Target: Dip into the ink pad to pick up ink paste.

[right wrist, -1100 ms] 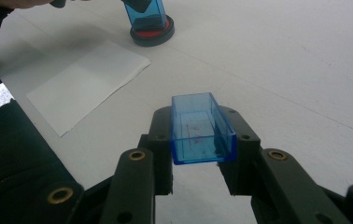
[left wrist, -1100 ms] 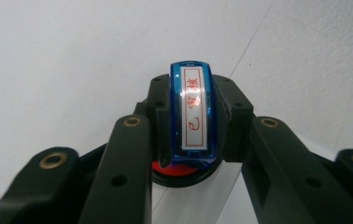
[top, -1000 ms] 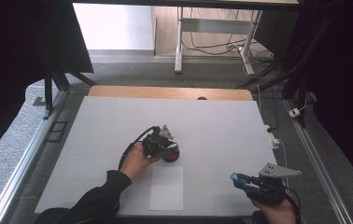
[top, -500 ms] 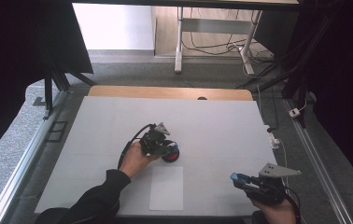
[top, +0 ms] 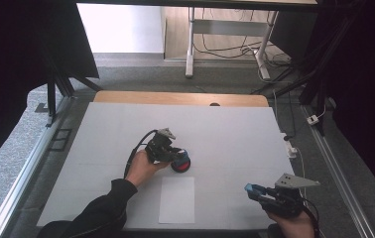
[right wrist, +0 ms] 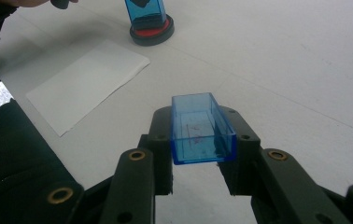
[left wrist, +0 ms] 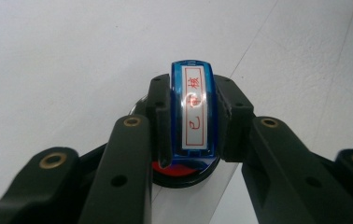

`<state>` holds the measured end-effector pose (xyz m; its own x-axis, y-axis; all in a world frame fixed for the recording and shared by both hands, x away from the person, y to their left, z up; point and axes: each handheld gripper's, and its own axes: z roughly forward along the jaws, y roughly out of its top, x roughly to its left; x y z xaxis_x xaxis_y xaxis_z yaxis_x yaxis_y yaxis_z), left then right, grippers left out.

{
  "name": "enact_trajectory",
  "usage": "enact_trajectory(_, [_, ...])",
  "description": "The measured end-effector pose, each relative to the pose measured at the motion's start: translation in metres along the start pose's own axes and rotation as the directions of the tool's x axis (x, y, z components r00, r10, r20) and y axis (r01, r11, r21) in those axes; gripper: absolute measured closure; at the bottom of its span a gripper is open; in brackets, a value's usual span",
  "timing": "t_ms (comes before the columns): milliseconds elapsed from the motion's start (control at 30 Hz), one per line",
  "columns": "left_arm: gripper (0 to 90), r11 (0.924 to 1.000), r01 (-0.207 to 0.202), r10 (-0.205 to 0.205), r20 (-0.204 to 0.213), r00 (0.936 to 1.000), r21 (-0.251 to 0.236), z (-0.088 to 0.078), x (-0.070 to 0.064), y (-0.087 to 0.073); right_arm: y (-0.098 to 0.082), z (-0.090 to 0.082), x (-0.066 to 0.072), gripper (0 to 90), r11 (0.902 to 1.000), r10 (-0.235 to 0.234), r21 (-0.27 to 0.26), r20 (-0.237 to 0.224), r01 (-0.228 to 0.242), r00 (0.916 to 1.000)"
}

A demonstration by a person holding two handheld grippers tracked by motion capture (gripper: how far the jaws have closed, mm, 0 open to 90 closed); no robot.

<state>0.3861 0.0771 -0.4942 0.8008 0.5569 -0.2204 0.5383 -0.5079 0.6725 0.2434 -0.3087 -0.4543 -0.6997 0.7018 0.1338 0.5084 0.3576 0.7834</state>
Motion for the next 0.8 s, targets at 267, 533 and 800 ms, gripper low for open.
enact_trajectory(267, [70.4,0.9939,-0.105,0.107,-0.093,0.9899,0.034,0.002,-0.018,0.003,0.000,0.000,0.000,68.2,1.0000,-0.001,-0.001,0.000,0.001,1.0000])
enact_trajectory(533, [70.2,0.9918,-0.125,0.127,-0.112,0.9855,0.026,0.003,-0.021,0.002,0.000,0.000,0.000,68.2,1.0000,0.000,-0.006,-0.002,0.000,1.0000])
enact_trajectory(800, [70.1,0.9942,-0.108,0.108,-0.101,0.9890,0.005,0.002,-0.019,0.002,0.000,0.000,0.000,68.2,1.0000,-0.001,-0.008,-0.004,0.001,1.0000])
